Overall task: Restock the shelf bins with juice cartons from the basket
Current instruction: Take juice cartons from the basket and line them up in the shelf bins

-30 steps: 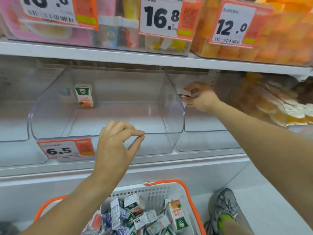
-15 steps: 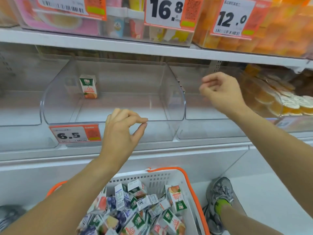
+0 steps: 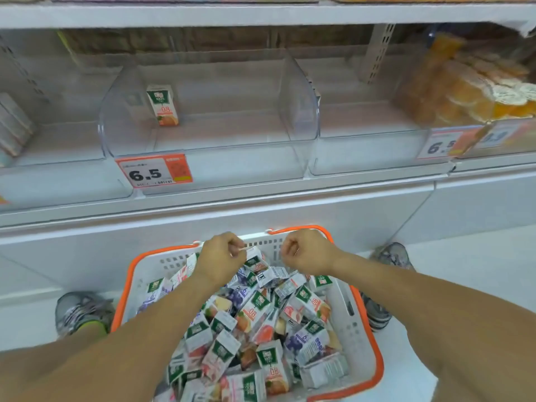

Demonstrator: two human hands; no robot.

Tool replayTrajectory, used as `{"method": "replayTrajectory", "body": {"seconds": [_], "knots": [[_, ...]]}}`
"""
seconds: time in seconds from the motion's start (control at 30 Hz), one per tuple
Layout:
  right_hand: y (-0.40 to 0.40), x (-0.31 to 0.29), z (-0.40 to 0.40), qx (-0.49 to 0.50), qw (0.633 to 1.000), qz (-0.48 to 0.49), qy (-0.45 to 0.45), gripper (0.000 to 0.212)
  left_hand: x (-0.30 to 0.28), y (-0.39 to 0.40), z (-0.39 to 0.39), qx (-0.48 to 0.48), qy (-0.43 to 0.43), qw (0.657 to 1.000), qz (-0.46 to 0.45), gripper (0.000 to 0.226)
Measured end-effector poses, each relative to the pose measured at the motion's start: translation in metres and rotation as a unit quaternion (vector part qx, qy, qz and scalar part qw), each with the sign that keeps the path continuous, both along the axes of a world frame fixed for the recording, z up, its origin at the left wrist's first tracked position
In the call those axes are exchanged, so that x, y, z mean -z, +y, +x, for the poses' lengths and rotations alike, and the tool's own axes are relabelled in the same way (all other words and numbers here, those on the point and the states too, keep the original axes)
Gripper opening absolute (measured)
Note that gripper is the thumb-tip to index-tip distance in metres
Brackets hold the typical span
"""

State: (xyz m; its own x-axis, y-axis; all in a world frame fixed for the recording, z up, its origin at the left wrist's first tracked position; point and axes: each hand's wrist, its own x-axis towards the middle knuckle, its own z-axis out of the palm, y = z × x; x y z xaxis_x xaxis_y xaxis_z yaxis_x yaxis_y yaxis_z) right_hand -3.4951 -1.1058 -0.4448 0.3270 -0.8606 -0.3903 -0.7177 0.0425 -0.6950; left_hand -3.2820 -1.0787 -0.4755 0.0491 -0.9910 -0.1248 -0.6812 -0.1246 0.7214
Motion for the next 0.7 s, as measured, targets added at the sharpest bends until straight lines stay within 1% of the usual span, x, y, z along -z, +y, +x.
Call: {"method": "replayTrajectory", "body": {"seconds": [0.07,0.13,0.23,0.3,0.37,0.47,0.57,0.7], "knots": [[-0.002,0.026,0.005,-0.063,0.995,0.017,0.082,0.02,0.026,0.017,0.016,-0.053,-0.005,0.996,0.067,0.006],[-0.007,0.042,0.014,-0.123,0.98,0.002,0.154,0.036,0.043,0.03,0.024,-0.075,-0.004,0.993,0.091,0.007],[-0.012,0.064,0.033,-0.161,0.968,-0.013,0.194,0.056,0.058,0.032,0.032,-0.095,0.006,0.99,0.108,0.011],[-0.016,0.076,0.042,-0.187,0.957,-0.014,0.223,0.061,0.066,0.028,0.035,-0.108,0.009,0.988,0.108,0.012],[-0.021,0.084,0.046,-0.203,0.95,-0.003,0.236,0.06,0.073,0.022,0.035,-0.116,0.004,0.987,0.115,0.011],[-0.038,0.079,0.044,-0.197,0.952,0.027,0.232,0.057,0.076,0.013,0.029,-0.099,-0.009,0.984,0.147,0.008],[-0.051,0.057,0.034,-0.189,0.956,0.051,0.217,0.057,0.079,0.002,0.021,-0.091,0.002,0.982,0.168,0.019],[-0.051,0.031,0.015,-0.164,0.961,0.061,0.212,0.062,0.087,-0.005,0.007,-0.112,-0.01,0.974,0.197,0.045]]}}
